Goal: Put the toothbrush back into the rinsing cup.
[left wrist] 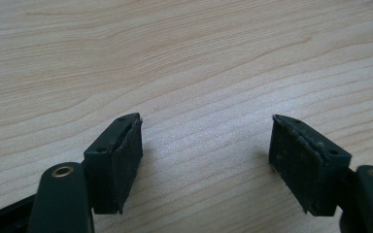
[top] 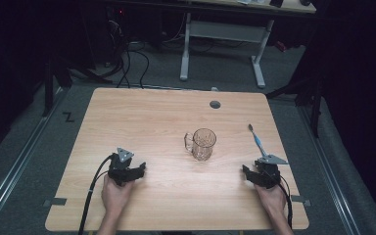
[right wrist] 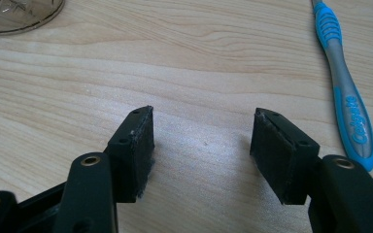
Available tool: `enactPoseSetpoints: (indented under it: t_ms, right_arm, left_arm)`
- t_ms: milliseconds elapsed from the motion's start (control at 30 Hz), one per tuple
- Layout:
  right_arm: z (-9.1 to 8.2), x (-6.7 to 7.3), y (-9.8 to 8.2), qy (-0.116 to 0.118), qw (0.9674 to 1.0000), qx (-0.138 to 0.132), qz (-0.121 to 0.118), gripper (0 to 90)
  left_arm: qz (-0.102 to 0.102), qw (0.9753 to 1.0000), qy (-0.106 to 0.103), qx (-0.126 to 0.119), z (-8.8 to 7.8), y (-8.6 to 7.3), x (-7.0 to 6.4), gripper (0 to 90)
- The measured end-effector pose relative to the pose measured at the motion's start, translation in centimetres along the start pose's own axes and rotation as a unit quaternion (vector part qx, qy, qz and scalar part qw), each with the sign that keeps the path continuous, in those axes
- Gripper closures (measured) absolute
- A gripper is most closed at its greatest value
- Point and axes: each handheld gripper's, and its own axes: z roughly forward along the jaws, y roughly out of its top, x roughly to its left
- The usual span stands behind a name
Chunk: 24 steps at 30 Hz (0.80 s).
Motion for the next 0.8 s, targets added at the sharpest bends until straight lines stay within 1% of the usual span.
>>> enactPoseSetpoints:
  t_ms: [133, 200, 300, 367, 500, 533, 800]
  right_arm:
    - [0.0, 0.0, 0.1, 0.001, 1.0000, 0.002, 0.001, 42.5]
    - [-0.1, 0.0, 0.2, 0.001, 1.0000, 0.006, 0.003, 45.1]
    - [-0.3, -0.2, 0.3, 0.011, 0.9998, 0.004, 0.018, 46.8]
    - [-0.5, -0.2, 0.3, 0.012, 0.9997, 0.000, 0.019, 47.2]
    - [-0.8, -0.2, 0.3, 0.012, 0.9998, 0.005, 0.016, 50.8]
    - [-0.9, -0.1, 0.3, 0.007, 0.9999, 0.008, 0.006, 51.3]
    - [-1.0, -0.1, 0.0, 0.012, 0.9999, 0.009, 0.002, 50.8]
  left_arm:
    - [-0.001, 1.0000, -0.001, 0.000, 0.0, 0.0, 0.1, 28.6]
    - [-0.001, 1.0000, -0.002, 0.000, 0.0, 0.0, 0.1, 28.6]
    - [-0.003, 1.0000, -0.004, 0.000, 0.0, 0.0, 0.1, 28.6]
    - [-0.003, 1.0000, -0.004, 0.000, 0.0, 0.0, 0.1, 28.6]
    - [-0.003, 1.0000, -0.004, -0.001, 0.0, 0.0, 0.1, 28.6]
    - [-0.003, 1.0000, -0.004, -0.001, 0.0, 0.0, 0.1, 28.6]
    - [-0.004, 1.0000, -0.005, -0.001, 0.0, 0.0, 0.2, 28.6]
